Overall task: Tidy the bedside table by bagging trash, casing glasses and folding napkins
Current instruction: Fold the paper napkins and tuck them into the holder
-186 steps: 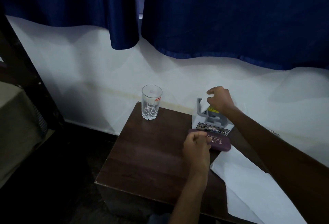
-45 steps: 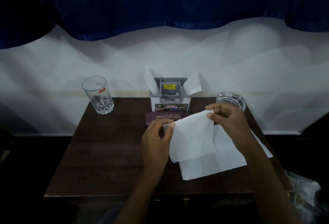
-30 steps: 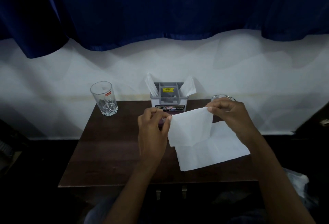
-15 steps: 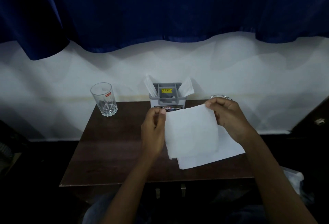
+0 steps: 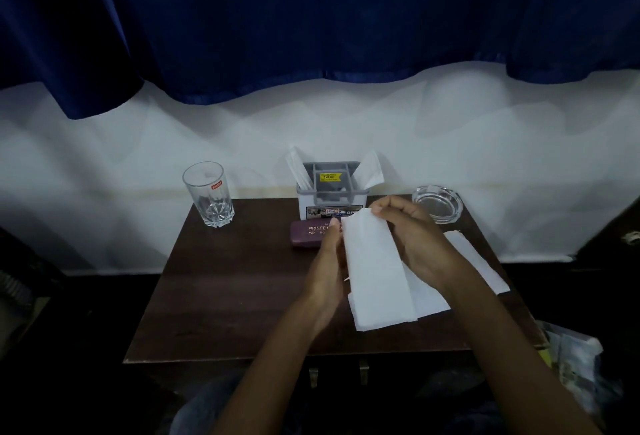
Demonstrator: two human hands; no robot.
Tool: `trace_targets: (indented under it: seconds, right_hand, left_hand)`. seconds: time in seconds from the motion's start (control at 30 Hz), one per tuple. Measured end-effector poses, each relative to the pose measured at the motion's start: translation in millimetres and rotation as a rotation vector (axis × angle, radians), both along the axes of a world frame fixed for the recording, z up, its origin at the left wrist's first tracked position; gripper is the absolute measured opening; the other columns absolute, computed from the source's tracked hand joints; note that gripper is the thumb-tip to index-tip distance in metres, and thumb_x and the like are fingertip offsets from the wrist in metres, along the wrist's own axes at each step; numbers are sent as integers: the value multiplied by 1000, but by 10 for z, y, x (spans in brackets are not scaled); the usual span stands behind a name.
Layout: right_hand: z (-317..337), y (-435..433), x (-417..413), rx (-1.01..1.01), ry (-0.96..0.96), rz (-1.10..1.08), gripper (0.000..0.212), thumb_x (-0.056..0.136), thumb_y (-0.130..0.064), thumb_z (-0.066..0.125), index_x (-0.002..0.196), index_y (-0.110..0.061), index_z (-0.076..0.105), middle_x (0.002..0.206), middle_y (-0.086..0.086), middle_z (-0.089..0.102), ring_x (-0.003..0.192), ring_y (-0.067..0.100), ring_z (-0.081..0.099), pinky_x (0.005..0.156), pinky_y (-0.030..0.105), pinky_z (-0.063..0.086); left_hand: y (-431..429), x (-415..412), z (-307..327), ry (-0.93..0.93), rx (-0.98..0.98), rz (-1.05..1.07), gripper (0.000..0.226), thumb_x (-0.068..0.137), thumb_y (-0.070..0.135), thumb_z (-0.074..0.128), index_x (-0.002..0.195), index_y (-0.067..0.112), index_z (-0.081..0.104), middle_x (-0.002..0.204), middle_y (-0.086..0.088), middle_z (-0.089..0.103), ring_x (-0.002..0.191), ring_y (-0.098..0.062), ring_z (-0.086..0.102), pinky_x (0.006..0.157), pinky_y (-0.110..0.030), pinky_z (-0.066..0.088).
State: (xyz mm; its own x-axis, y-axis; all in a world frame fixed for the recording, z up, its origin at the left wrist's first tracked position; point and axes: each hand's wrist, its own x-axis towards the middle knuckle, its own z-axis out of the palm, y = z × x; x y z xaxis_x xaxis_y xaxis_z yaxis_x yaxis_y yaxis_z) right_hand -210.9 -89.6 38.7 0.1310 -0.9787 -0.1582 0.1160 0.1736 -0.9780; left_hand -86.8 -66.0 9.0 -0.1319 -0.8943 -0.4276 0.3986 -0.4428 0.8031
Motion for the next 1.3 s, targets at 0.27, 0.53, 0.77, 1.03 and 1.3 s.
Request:
trace_targets:
  seconds: [0.27, 0.53, 0.77, 1.03, 1.3]
  right_hand:
    - [-48, -25, -13, -129, 330, -29, 12, 87, -9, 58, 78, -11, 66, 71, 4, 61, 54, 13, 52, 44, 19, 44]
    - [-66, -47, -64, -126, 361, -38, 9, 87, -15, 60, 92, -15, 67, 91, 6, 66, 74, 7, 60, 58, 9, 48]
    - [-42, -17, -155, -92, 307, 148, 5, 83, -7, 63, 81, -7, 67, 76, 7, 62, 66, 13, 55, 51, 16, 44]
    - [45, -67, -362, -49, 99, -117, 15, 85, 0, 58, 72, -8, 59, 78, 5, 62, 72, 14, 58, 52, 21, 51]
    - [13, -92, -499, 74, 177, -56, 15, 81, 5, 61, 80, -10, 64, 79, 7, 65, 68, 18, 62, 51, 21, 53]
  left_hand:
    - [36, 87, 57, 46, -48, -71, 29, 96, 27, 43, 99, 8, 65, 93, -16, 69, 85, -29, 64, 84, -39, 49]
    - [30, 125, 6, -43, -45, -103, 32, 91, 7, 48, 121, 0, 57, 118, -30, 61, 109, -46, 59, 98, -53, 46]
    - [49, 188, 20, -12, -87, -294, 31, 88, 4, 52, 119, 1, 58, 115, -24, 65, 89, -35, 67, 84, -42, 54]
    - [-14, 236, -97, -198, -51, -233, 33, 77, 7, 70, 109, 10, 62, 110, -14, 70, 91, -31, 71, 73, -37, 59]
    - [-38, 278, -110, -302, -82, 64, 22, 87, 12, 61, 109, 8, 58, 89, -6, 65, 61, -11, 62, 47, -16, 49]
